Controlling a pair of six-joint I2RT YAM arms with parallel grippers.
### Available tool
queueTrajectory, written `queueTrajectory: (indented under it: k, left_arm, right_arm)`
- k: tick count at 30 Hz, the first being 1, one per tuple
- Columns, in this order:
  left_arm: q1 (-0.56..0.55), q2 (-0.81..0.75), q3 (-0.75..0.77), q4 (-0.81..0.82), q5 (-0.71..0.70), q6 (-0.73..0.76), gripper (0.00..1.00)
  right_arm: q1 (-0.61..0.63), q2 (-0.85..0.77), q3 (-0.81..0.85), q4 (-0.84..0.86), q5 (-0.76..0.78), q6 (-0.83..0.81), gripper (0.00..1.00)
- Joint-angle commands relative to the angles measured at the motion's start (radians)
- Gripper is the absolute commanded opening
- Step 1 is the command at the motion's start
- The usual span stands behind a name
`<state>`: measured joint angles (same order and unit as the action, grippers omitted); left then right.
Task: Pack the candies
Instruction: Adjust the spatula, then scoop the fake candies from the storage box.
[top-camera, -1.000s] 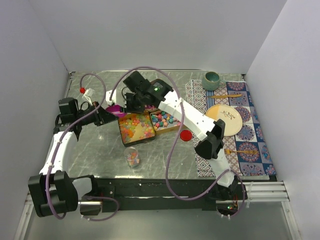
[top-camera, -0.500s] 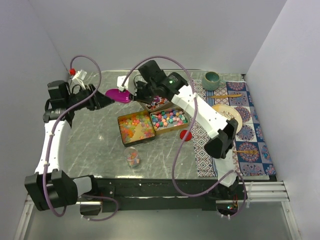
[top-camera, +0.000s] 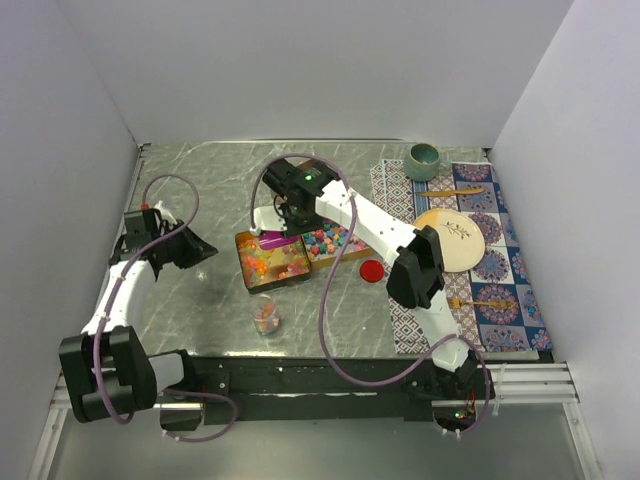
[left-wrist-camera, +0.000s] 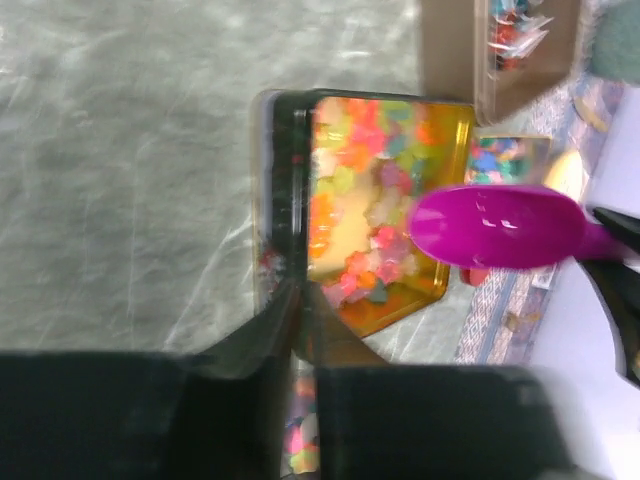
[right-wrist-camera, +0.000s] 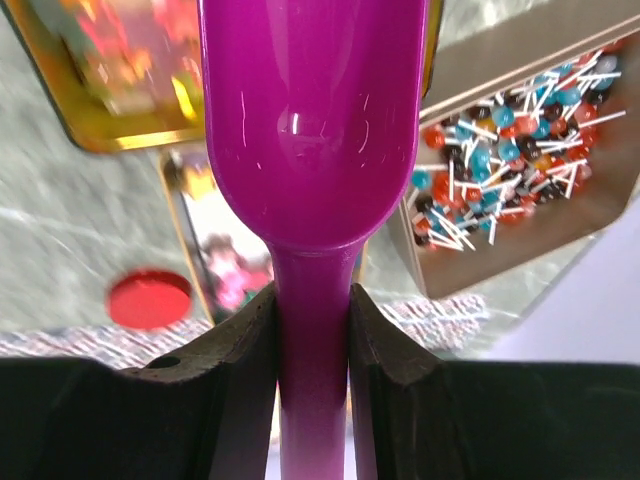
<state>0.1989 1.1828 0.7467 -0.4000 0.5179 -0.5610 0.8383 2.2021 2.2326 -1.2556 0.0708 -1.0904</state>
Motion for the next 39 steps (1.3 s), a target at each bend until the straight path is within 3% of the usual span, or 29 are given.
queueTrajectory:
  k: [1, 2, 6, 16, 24, 28, 31, 33, 35, 37, 39]
  left_arm:
    - [-0.019, -0.003, -0.010, 0.211, 0.281, -0.062, 0.03]
    - [-0.032, 0.004, -0.012, 0.304, 0.328, -0.095, 0.01]
    - [-0.075, 0.034, 0.005, 0.392, 0.404, -0.097, 0.01]
    - [-0.125, 0.201, 0.031, 0.506, 0.389, -0.160, 0.01]
    - [-0.112, 0.328, 0.154, 0.402, 0.398, -0.088, 0.01]
    - [-0.032, 0.278, 0.216, 0.402, 0.545, -0.123, 0.01]
    - [0.057, 0.239, 0.328, 0.229, 0.594, -0.029, 0.01]
    - [0.123, 0.222, 0.390, 0.091, 0.616, 0.038, 0.16]
    - [0.152, 0.201, 0.414, -0.001, 0.567, 0.146, 0.23]
    - [0.178, 0.183, 0.393, -0.098, 0.483, 0.185, 0.20]
    - [0.204, 0.181, 0.318, -0.119, 0.356, 0.168, 0.03]
  right_arm:
    - [0.005, -0.039, 0.008, -0.004, 0.125, -0.163, 0.00]
    - [0.004, -0.029, 0.047, -0.014, 0.124, -0.160, 0.00]
    - [0.015, 0.036, 0.150, -0.013, 0.093, -0.128, 0.00]
    - [0.091, -0.056, 0.116, 0.117, -0.044, -0.083, 0.00]
    - [0.076, -0.224, 0.085, 0.266, -0.296, 0.065, 0.00]
    - [0.068, -0.217, 0.061, 0.202, -0.246, 0.046, 0.00]
    - [0.039, -0.194, 0.049, 0.150, -0.214, 0.040, 0.00]
    - [0.022, -0.189, 0.032, 0.137, -0.200, 0.009, 0.00]
    - [0.018, -0.186, 0.003, 0.124, -0.160, -0.034, 0.00]
    - [0.016, -0.182, -0.019, 0.105, -0.134, -0.072, 0.00]
    - [0.016, -0.165, -0.024, 0.090, -0.089, -0.130, 0.00]
